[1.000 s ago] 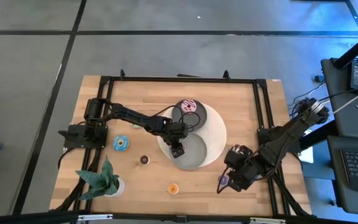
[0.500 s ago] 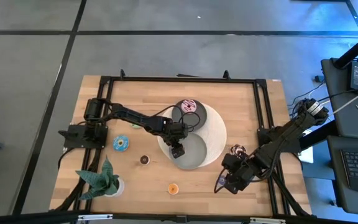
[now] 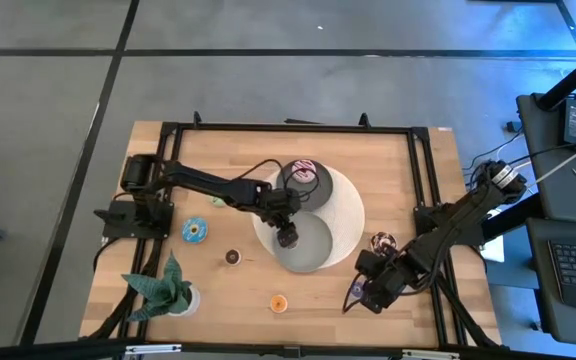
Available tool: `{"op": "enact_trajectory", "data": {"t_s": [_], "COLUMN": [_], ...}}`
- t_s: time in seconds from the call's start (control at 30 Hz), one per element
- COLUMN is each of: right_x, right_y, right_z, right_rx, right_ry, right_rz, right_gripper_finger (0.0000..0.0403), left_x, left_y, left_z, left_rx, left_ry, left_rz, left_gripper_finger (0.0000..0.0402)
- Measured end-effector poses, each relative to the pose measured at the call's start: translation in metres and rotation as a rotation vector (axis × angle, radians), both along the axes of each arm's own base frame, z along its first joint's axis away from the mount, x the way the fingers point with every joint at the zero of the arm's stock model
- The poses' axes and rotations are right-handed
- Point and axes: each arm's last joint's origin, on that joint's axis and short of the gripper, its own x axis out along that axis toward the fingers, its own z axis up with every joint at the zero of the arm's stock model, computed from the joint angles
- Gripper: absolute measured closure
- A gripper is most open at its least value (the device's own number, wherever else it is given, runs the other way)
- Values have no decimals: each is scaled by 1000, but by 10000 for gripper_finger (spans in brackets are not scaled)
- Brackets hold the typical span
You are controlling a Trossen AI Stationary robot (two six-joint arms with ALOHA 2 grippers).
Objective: Pick & Place donuts
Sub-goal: Put the small blue donut on the gray plate
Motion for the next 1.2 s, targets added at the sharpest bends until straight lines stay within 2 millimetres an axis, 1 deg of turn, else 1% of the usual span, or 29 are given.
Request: {"op": "enact_trajectory", "data": {"t_s": [0.07,0.23,0.4,0.53,0.73,0.9,1.0,1.1,1.2], "right_x": [3,11,19,26,26,32,34,35,34], "right_y": [3,8,6,6,3,3,2,2,2], "right_z": [-9,-35,-54,-60,-70,-79,-81,-82,-82], "right_rx": [-20,-82,-92,-67,-81,-78,-62,-45,-43], "right_ry": [30,105,171,179,250,260,271,285,287], "right_rz": [30,21,-53,-74,-82,-88,-83,-85,-83], "right_gripper_finger": [201,201,201,201,201,201,202,218,247], "left_x": [-1,0,1,1,1,1,0,0,0], "left_y": [-1,-3,-5,-8,-15,-20,-22,-22,-22], "left_z": [8,23,25,24,24,24,24,24,24], "left_rx": [22,41,23,8,-1,-2,-2,-2,-2], "left_ry": [-31,-115,-141,-138,-137,-136,-134,-132,-132], "left_rz": [10,18,4,2,-20,-33,-37,-38,-37], "left_gripper_finger": [186,186,183,184,187,183,183,184,185]}}
